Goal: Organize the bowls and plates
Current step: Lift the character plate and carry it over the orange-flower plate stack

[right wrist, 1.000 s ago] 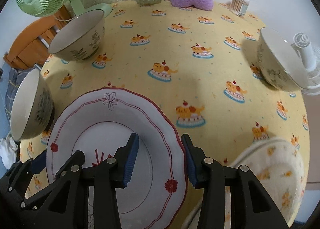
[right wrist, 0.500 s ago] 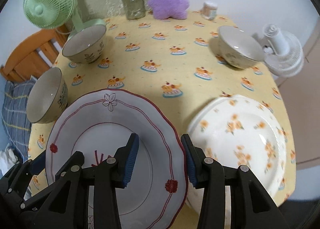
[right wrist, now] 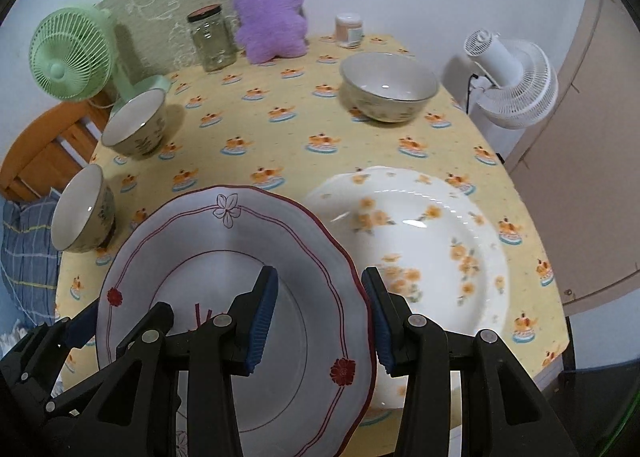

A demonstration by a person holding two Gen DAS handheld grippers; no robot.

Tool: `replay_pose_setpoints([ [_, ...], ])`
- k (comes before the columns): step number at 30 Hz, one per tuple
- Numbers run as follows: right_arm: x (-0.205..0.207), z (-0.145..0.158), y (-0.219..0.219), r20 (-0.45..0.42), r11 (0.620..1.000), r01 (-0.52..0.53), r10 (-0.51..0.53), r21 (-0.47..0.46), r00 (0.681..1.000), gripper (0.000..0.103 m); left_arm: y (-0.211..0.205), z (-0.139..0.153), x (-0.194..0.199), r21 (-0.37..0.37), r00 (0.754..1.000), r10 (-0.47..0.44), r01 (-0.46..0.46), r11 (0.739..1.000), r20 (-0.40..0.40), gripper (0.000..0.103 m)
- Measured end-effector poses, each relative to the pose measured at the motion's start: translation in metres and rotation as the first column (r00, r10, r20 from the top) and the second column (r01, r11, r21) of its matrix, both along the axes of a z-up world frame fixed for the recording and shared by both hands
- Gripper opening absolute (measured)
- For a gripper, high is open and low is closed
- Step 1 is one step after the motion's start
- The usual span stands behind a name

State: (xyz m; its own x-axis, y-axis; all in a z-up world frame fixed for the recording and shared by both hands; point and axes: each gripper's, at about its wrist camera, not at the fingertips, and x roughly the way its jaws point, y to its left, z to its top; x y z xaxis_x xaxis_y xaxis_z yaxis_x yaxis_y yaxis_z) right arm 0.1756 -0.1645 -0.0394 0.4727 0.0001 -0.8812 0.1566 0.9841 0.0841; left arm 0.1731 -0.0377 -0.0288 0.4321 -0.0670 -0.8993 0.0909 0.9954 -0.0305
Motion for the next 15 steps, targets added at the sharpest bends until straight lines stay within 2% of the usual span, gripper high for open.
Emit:
replay_pose_setpoints([
  [15, 0.012, -0.008, -0.098, -0.039, 1.0, -0.029, 0.029, -0.009, 0.999, 0.047, -0.094, -0.01, 0.009, -0.019, 0.999, 0.019, -0.02, 1.0, -0.038, 0.055],
])
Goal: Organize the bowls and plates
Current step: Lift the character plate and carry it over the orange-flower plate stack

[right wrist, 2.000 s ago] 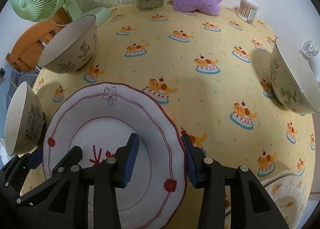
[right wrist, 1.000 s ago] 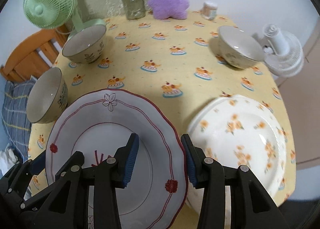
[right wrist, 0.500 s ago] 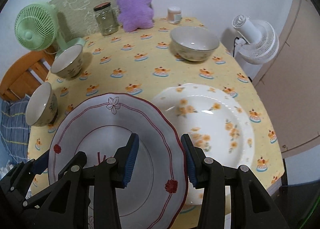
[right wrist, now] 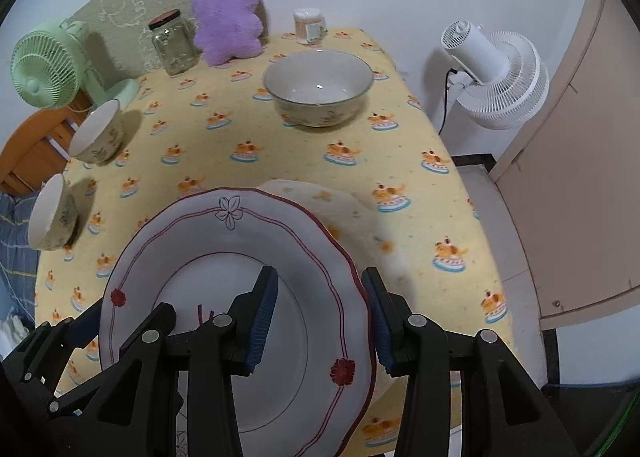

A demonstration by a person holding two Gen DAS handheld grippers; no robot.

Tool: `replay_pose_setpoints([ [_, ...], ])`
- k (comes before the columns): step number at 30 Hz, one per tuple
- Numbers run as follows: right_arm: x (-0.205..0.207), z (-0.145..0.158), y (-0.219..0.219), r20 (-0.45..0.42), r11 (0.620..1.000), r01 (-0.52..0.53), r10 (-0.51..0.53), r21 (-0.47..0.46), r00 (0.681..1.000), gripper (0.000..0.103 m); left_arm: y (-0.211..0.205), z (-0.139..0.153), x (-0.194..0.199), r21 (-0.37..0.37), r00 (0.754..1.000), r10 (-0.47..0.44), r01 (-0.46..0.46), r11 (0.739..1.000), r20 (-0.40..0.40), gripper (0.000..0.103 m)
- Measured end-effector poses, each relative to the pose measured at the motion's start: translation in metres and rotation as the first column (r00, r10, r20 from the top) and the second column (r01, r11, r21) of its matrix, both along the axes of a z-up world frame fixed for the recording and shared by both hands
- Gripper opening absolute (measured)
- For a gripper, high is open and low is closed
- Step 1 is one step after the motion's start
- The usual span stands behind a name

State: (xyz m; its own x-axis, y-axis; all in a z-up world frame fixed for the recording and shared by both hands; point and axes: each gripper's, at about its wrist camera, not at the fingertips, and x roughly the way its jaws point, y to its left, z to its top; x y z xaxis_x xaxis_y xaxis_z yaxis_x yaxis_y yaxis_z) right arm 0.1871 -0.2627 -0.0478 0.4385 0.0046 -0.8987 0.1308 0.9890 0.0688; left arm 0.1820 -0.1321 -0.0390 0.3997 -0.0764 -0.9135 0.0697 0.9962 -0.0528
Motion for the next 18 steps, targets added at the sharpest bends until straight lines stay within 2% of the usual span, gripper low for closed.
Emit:
replay_pose_setpoints([
  [8, 0.011, -0.023, -0.031, -0.044, 1.0, -0.029, 0.029, -0.002, 0.999, 0.047, -0.03, -0.023, 0.005, -0.022, 0.997, 0.031, -0.032, 0.999, -0.068, 0.055],
  [18, 0.021, -0.044, -0.051, -0.09, 0.999, -0.049, 0.051, 0.017, 0.995, 0.047, -0.051, -0.037, 0.012, 0.014, 0.994, 0.037, -0.036, 0.999, -0.102, 0.055],
])
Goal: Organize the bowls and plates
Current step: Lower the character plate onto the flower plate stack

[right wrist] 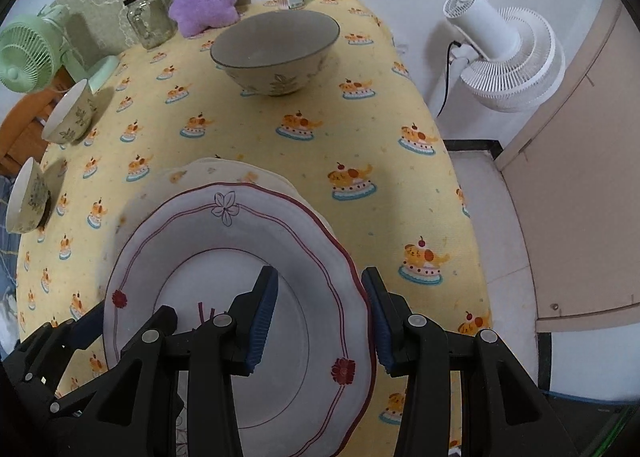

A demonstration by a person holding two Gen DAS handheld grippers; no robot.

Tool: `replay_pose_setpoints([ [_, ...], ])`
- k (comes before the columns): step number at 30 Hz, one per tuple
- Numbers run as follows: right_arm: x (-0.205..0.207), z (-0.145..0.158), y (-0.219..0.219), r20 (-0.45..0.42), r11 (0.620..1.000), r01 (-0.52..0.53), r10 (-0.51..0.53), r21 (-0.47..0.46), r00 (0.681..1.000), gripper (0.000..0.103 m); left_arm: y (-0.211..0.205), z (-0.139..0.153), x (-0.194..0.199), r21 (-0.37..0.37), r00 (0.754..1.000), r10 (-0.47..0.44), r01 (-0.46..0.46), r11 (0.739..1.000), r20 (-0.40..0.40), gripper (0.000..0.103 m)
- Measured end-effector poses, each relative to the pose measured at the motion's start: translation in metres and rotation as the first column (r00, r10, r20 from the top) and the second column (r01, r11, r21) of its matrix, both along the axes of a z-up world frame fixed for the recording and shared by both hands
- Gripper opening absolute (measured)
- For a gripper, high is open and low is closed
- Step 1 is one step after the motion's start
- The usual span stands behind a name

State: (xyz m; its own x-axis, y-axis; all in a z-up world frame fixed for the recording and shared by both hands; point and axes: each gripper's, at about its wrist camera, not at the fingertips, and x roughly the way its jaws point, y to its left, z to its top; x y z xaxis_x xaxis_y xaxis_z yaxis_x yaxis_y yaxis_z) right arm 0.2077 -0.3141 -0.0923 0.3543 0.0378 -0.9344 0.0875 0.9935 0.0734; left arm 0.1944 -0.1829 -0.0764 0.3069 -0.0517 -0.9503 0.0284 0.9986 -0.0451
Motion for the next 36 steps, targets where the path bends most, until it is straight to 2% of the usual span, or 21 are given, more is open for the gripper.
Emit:
replay_pose_setpoints([
  [9, 0.005, -0.003, -0.001, 0.013, 1.0, -0.023, 0.023, 0.007, 1.0, 0.049, -0.003, -0.001, 0.006, 0.027, 1.0, 0.009, -0.009, 1.0, 0.007, 0.056],
  [15, -0.008, -0.002, -0.006, -0.017, 0.999, -0.031, 0.032, 0.036, 0.999, 0.049, -0.003, -0.001, 0.008, 0.029, 1.0, 0.0, 0.0, 1.0, 0.002, 0.056],
  [17, -0.014, -0.001, -0.009, -0.028, 0.998, -0.032, 0.034, 0.045, 0.999, 0.045, -0.003, -0.001, 0.008, 0.031, 1.0, 0.004, -0.004, 1.0, 0.002, 0.056],
  [19, -0.016, -0.001, -0.011, -0.034, 0.998, -0.029, 0.031, 0.056, 0.999, 0.032, -0.003, -0.001, 0.008, 0.04, 1.0, 0.002, -0.002, 0.999, 0.005, 0.056],
  [20, -0.016, -0.001, -0.013, -0.035, 0.999, -0.021, 0.023, 0.046, 0.999, 0.029, -0.004, -0.001, 0.008, 0.045, 1.0, -0.001, 0.0, 0.999, 0.006, 0.056],
  [22, -0.017, -0.001, -0.016, -0.033, 0.997, -0.012, 0.015, 0.072, 0.999, 0.026, -0.01, -0.002, 0.007, 0.094, 1.0, -0.024, 0.024, 0.995, 0.001, 0.053],
  [24, -0.018, 0.0, -0.016, -0.027, 0.998, -0.018, 0.02, 0.067, 0.999, 0.026, -0.014, -0.002, 0.006, 0.127, 0.999, -0.033, 0.032, 0.991, 0.006, 0.053],
  [30, -0.018, 0.001, -0.015, -0.021, 0.997, -0.029, 0.031, 0.066, 0.999, 0.025, -0.014, -0.003, 0.005, 0.144, 1.0, -0.02, 0.019, 0.989, 0.006, 0.053],
  [33, -0.016, 0.003, -0.012, -0.011, 0.997, -0.044, 0.045, 0.057, 0.999, 0.025, -0.017, 0.0, 0.003, 0.194, 0.999, -0.015, 0.009, 0.981, 0.031, 0.054],
  [36, -0.013, 0.004, -0.011, -0.008, 0.997, -0.054, 0.055, 0.052, 0.998, 0.025, -0.012, 0.001, 0.004, 0.187, 1.0, 0.005, -0.01, 0.982, 0.031, 0.053],
])
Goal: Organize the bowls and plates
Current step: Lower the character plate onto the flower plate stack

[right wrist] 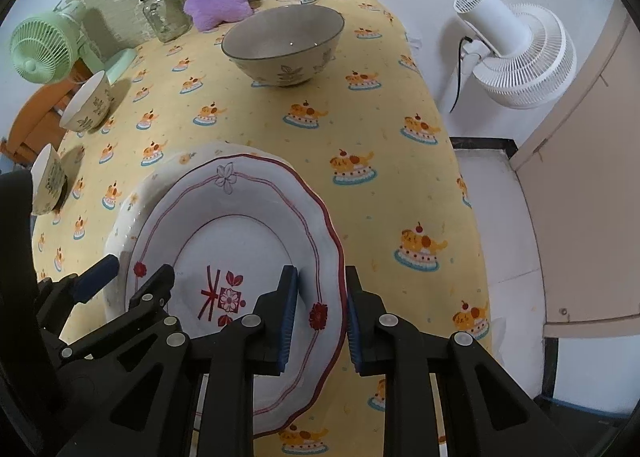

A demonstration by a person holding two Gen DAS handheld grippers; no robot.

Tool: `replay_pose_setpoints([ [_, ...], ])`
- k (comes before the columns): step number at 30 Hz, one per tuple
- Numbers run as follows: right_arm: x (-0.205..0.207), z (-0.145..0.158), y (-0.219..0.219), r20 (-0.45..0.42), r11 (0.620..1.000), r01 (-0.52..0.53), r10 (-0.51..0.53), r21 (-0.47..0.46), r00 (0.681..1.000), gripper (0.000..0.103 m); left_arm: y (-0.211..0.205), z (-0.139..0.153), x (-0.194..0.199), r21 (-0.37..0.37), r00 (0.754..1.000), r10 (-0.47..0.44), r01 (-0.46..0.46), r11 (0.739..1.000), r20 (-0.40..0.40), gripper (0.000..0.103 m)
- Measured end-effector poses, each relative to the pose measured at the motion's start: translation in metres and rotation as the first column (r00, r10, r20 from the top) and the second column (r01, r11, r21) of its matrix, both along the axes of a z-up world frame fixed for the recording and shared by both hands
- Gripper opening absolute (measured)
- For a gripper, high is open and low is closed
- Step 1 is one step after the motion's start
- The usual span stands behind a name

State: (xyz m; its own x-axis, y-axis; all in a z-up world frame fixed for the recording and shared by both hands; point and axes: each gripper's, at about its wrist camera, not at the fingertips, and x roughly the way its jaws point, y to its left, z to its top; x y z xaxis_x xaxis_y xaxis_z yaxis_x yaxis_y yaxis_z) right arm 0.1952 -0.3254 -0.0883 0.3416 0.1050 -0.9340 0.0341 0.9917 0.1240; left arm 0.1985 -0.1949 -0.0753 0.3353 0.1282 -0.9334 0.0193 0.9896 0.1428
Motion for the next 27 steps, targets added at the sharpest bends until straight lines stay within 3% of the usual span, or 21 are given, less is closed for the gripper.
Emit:
replay_pose_setpoints([
  [19, 0.018, -0.008, 0.017, 0.005, 1.0, -0.02, 0.019, 0.01, 1.0, 0.029, 0.035, 0.002, -0.001, -0.047, 0.996, 0.084, -0.083, 0.995, 0.003, 0.054],
  [27, 0.019, -0.009, 0.039, 0.036, 0.996, -0.052, 0.054, -0.068, 0.998, 0.032, 0.036, 0.001, 0.0, -0.038, 0.998, 0.066, -0.065, 0.997, 0.004, 0.056],
])
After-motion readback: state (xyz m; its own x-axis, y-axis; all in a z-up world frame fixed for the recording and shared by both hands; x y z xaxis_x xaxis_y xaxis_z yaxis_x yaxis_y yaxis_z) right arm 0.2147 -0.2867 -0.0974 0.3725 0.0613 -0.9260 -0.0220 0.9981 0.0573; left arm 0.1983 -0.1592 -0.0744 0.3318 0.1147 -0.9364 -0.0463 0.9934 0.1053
